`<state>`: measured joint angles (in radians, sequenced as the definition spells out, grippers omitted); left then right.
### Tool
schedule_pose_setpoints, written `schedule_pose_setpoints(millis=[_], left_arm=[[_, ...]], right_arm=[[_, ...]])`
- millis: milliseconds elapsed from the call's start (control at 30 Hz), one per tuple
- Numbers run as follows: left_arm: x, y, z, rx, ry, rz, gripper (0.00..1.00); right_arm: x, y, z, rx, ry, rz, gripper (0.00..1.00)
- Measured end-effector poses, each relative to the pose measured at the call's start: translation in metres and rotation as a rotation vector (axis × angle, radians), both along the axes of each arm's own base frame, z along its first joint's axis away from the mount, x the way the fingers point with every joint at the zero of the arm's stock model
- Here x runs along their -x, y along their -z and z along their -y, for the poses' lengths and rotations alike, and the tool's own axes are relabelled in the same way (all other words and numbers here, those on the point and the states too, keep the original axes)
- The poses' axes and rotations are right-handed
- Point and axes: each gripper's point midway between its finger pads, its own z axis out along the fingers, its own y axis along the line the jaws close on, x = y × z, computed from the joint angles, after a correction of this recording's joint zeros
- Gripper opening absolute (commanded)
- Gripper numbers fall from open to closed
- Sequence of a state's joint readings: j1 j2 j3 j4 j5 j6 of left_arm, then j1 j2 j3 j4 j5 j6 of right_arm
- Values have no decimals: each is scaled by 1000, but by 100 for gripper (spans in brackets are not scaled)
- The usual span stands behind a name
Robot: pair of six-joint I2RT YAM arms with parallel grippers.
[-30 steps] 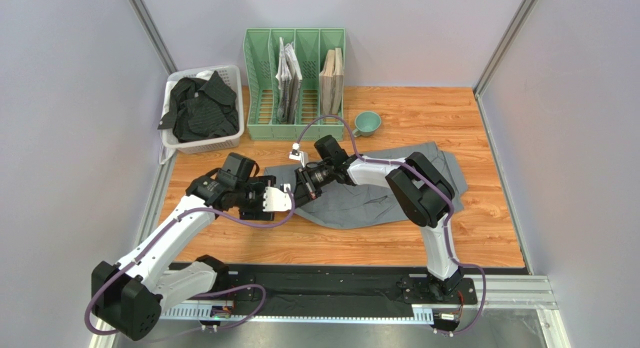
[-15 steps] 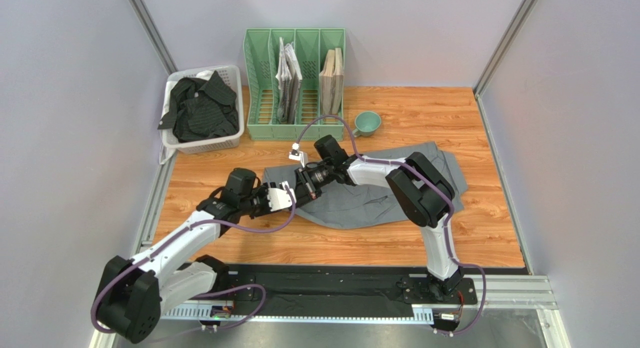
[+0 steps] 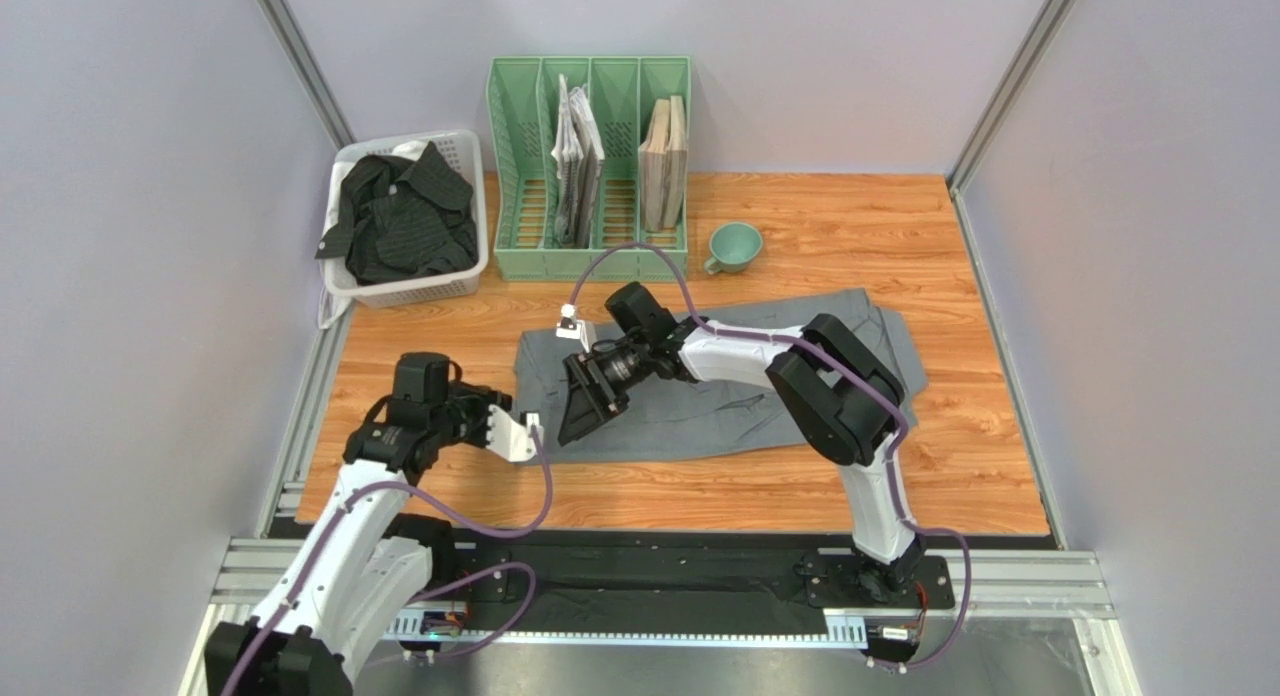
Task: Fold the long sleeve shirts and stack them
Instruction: Fold the shirt
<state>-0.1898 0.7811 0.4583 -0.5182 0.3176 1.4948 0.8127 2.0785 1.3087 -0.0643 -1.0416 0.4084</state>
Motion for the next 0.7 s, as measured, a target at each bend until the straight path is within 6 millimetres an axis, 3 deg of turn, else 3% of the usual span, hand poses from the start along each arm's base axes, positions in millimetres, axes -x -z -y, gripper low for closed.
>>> schedule_pose_setpoints(millis=[67, 200, 267, 333, 433, 500, 600, 700], left_arm=[[6, 2, -14, -26, -17, -10, 48], [11, 8, -33, 9, -141, -126, 54], [9, 0, -31, 68, -205, -202, 54], [-5, -22, -22, 167, -285, -275, 54], [-30, -49, -9, 298, -403, -373, 54], [-44, -56, 0, 381, -503, -467, 55], [-54, -53, 12, 498, -660, -626, 62], [-47, -46, 19, 618, -843, -784, 69]], right_arm=[[-3, -8, 4, 10, 7, 6, 70], [-34, -40, 21, -3, 56, 109, 40], [-49, -56, 34, 1, 88, 189, 33], [-59, -63, 47, 29, 116, 244, 31], [-58, -52, 60, 98, 119, 286, 30], [-54, -36, 68, 157, 113, 301, 30], [-48, -9, 80, 254, 112, 301, 30], [-53, 16, 83, 317, 120, 306, 30]])
